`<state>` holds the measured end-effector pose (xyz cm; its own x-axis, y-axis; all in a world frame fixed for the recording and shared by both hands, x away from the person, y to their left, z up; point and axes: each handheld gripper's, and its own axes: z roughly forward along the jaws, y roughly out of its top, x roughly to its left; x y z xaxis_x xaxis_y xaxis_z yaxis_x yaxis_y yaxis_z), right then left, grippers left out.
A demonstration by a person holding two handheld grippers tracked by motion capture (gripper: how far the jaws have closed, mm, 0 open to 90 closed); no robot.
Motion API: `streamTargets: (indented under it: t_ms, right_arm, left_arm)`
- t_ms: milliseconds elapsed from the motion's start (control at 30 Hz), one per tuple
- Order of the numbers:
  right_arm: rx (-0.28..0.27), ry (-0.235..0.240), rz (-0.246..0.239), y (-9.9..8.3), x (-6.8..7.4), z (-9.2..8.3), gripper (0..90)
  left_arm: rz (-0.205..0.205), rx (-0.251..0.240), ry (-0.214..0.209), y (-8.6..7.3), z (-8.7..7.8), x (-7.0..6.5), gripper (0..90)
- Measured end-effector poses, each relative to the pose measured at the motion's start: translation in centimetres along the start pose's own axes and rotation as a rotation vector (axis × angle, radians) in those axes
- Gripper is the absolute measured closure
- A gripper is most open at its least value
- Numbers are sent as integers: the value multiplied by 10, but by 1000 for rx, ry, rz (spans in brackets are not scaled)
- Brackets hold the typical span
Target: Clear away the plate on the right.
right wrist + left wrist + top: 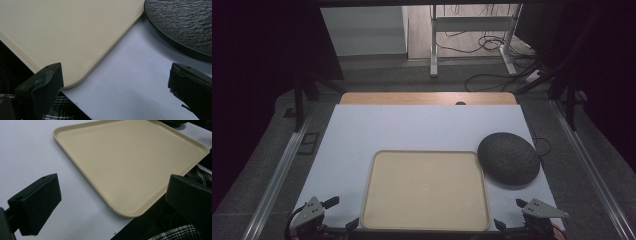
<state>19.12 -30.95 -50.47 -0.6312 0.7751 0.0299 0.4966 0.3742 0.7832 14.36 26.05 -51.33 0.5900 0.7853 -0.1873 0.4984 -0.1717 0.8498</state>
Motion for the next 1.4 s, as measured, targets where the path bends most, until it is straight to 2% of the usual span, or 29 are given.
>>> streamTargets:
  t_ms: [167,333,500,567,700,733,800,900,967,1033,1067,1100,1167,1200,1300,1400]
  right_arm:
    - [-10,-6,6,2,-1,-1,8]
    - [-37,12,9,6,-4,3,8]
    - [-23,6,-6,10,-3,9,3]
    - [-15,-14,-14,12,-3,12,0]
    - [11,-35,8,15,-3,15,0]
    - [38,-53,-8,16,-3,18,0]
    - [49,-62,-18,16,-3,19,1]
    - [88,-120,-68,21,-3,22,50]
    - [96,-129,-76,23,-3,23,63]
    - [116,-167,-113,25,-4,25,99]
    - [116,-167,-113,25,-4,25,99]
    - [137,-187,-149,25,-5,28,130]
    - [143,-200,-168,25,-5,29,144]
    - [143,-212,-193,26,-5,30,188]
    - [139,-232,-229,27,-6,30,228]
    - [161,-276,-275,29,-8,31,284]
  left_arm:
    - [0,0,1,0,0,0,0]
    - [-1,0,1,0,0,0,0]
    - [1,2,1,0,0,0,0]
    - [0,2,1,0,0,0,0]
    - [0,3,0,0,0,0,0]
    - [1,4,-1,0,0,0,0]
    - [1,4,-1,0,0,0,0]
    - [2,5,-1,0,1,0,0]
    - [2,5,-1,0,1,0,0]
    - [2,6,0,0,1,0,0]
    - [2,6,0,0,1,0,0]
    - [2,7,0,0,1,0,0]
    - [3,7,0,0,1,0,0]
    - [3,8,0,0,1,0,0]
    - [3,8,0,0,1,0,0]
    - [4,10,0,0,1,0,0]
